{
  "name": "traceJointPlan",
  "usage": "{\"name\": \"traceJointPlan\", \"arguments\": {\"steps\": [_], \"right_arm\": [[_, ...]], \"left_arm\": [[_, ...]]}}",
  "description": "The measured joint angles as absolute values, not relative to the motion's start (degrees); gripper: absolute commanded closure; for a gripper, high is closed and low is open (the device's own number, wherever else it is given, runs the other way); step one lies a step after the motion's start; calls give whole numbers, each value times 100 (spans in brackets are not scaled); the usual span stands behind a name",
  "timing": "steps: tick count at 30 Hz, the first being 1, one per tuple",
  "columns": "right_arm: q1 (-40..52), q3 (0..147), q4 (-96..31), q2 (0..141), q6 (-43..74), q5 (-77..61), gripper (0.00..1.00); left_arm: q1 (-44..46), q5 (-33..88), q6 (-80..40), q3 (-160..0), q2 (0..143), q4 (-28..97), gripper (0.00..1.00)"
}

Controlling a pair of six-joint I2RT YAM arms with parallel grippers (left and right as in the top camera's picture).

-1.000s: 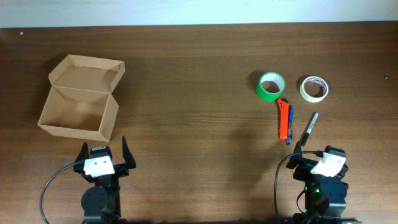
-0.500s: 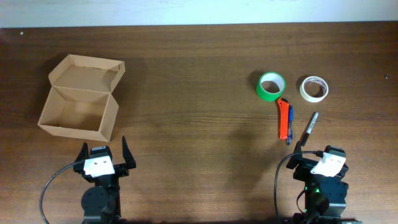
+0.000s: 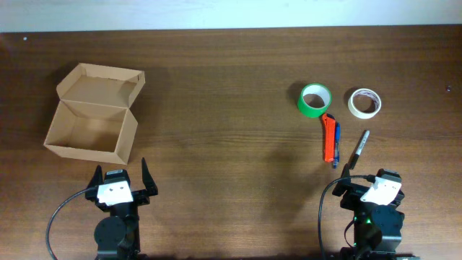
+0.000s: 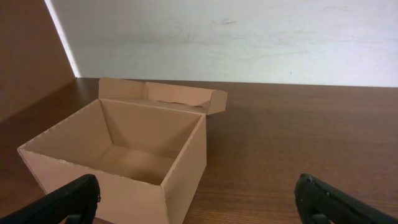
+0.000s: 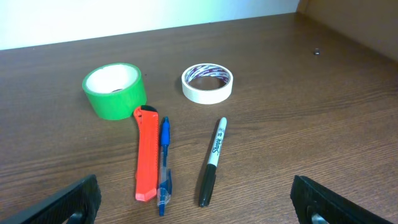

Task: Pack container

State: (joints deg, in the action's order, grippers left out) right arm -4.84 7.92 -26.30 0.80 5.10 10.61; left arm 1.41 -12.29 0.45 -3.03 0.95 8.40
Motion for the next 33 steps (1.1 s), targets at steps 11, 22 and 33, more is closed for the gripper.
{"name": "traceJointPlan", "arguments": {"steps": [11,22,33], "right_arm": [[-484,792,-2604,80,515,847,1],[-484,906,-2226,82,2032,307,1],[-486,2895,-2816,2178,2123,-78,1]], "left_arm": [[141,-930,45,-303,95,821,0],[141,-449,-51,-1197,484,1168,0],[141,-353,720,-4038,3999,2423,0]]}}
